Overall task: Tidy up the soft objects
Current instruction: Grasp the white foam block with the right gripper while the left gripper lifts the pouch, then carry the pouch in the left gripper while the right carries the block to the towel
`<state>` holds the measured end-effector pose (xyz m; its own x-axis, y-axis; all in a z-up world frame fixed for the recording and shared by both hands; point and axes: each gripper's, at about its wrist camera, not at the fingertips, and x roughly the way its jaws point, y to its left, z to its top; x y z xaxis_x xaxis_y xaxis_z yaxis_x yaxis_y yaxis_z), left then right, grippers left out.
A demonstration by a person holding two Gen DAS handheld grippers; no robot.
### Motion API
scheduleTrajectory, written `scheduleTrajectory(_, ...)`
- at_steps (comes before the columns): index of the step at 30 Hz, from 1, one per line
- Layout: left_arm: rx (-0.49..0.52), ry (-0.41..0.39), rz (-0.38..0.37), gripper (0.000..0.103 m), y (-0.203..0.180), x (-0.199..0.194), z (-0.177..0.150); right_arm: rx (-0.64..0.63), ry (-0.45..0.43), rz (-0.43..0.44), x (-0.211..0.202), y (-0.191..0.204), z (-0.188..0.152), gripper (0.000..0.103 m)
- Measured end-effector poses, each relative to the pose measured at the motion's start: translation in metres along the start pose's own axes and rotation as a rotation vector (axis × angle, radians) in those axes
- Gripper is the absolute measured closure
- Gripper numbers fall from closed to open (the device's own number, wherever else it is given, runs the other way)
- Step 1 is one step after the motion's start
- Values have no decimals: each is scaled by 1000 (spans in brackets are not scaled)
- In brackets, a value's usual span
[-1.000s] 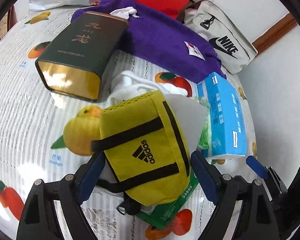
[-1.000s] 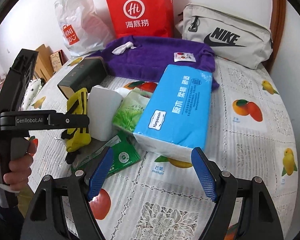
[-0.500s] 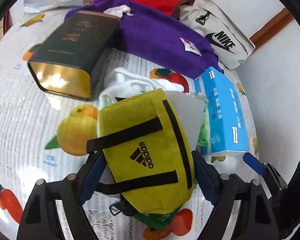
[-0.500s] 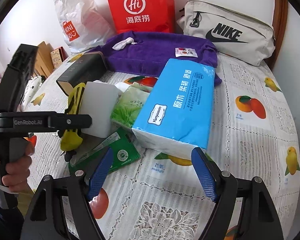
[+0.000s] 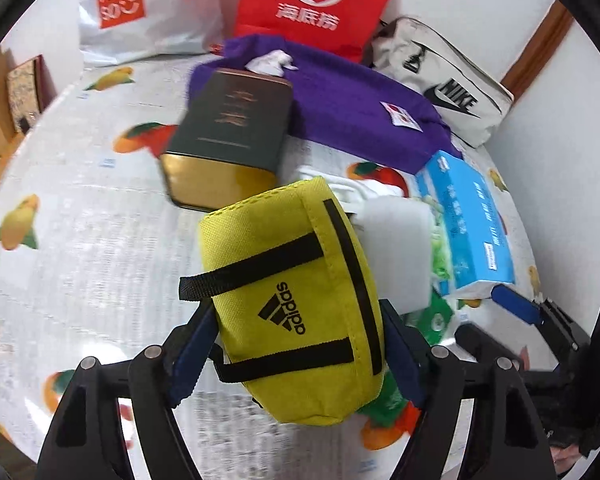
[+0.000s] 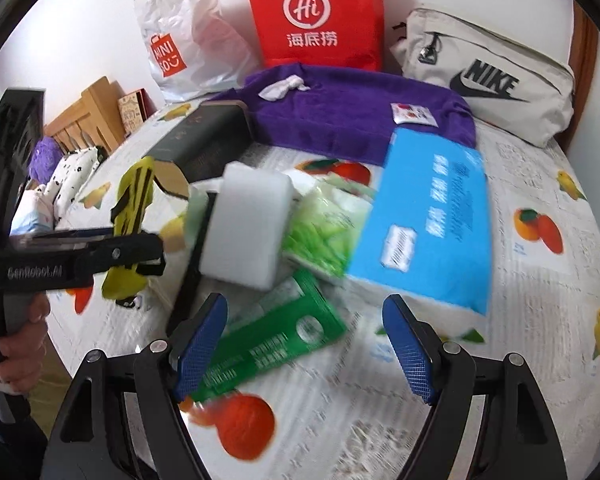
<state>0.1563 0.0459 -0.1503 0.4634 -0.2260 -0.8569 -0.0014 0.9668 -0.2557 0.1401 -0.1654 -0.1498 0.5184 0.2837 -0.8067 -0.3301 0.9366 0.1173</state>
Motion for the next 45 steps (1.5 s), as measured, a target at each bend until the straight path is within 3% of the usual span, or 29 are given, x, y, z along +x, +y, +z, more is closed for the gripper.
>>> scheduleTrajectory(6, -34, -23, 18, 27, 24, -10, -1, 10, -23, -2, 7, 18, 18, 21)
scheduleTrajectory(9, -39, -28, 19, 27, 32, -12, -1, -1, -48, 43, 4, 27, 21, 21)
scheduleTrajectory(20, -72, -19, -21, 27, 55, -7, -3, 1, 40, -30, 48, 41, 31, 22)
scheduleTrajectory(22, -73, -17, -24, 27, 56, -6, -3, 8, 49, -25, 55, 42, 31, 26)
scheduleTrajectory(24, -78, -14, -25, 27, 58, -4, -2, 7, 71, -29, 62, 42, 32, 46)
scheduleTrajectory(25, -79, -12, -26, 27, 58, -4, -2, 3, 83, -28, 64, 42, 32, 48)
scheduleTrajectory(45, -29, -71, -16, 27, 40, -36, 29, 15, -45, 42, -12, 20, 45, 48)
